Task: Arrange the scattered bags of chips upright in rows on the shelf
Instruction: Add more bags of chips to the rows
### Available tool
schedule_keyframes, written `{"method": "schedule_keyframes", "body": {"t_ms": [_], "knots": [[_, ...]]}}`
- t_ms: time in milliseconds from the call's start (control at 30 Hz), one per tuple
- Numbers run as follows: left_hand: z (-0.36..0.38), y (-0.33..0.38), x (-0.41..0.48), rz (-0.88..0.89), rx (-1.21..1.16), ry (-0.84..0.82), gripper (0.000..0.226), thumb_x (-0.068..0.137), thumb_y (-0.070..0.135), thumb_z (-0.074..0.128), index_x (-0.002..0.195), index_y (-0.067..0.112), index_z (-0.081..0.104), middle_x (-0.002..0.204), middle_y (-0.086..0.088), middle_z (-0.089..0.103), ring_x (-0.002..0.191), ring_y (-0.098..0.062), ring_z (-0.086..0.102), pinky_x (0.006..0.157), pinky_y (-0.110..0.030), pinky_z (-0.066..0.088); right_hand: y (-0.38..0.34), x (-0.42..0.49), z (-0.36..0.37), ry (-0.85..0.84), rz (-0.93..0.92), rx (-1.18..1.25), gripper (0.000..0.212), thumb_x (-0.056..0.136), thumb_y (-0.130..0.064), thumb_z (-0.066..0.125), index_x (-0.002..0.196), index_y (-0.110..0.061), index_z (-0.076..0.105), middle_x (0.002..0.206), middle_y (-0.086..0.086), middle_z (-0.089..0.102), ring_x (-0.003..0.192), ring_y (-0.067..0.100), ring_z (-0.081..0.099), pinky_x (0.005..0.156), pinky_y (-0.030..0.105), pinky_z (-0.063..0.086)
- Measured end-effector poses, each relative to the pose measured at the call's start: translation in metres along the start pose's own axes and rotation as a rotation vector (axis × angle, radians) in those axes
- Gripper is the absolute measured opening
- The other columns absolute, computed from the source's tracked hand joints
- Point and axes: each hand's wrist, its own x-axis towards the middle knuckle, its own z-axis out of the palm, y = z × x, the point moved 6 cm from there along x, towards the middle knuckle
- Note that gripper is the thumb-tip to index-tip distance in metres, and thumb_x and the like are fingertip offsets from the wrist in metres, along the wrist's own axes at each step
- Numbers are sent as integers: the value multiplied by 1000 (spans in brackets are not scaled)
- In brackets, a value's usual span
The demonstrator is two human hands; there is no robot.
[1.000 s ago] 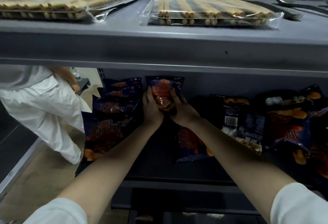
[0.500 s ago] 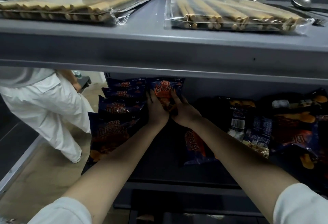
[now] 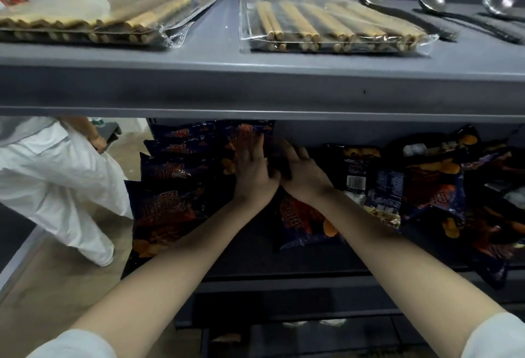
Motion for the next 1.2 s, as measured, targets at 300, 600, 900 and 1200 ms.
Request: {"method": "schedule_keyframes", "body": {"t_ms": [300,600,900,1200], "knots": [[24,13,-44,151,117,-294,73,89,37,56,148,17,19,156,-10,14,143,-25,11,115,-37,14,30,-69,-16,36,-53,-27,68,92,-30,54,150,-22,18,155,9,16,139,35,23,110,47,30],[36,6,-88,176,-53,-298,71,86,31,62,146,14,26,151,-8,23,139,-22,23,113,-33,23,42,-106,21,39,-21,47,65,93,-33,51,149,-26,19,157,-6,9,143,23,10,114,34,19],[47,-5,-99,117,-103,-312,80,87,35,60,150,19,14,156,-7,11,142,-22,16,114,-32,21,40,-115,35,147,8,54,59,93,-32,51,147,-24,28,157,-2,14,143,24,10,116,35,12],[49,-13,-104,153,30,-256,76,89,45,54,150,22,15,157,-9,12,143,-25,15,115,-42,17,42,-123,49,273,53,-10,57,94,-37,47,145,-15,35,155,12,23,142,35,18,117,41,15]]}}
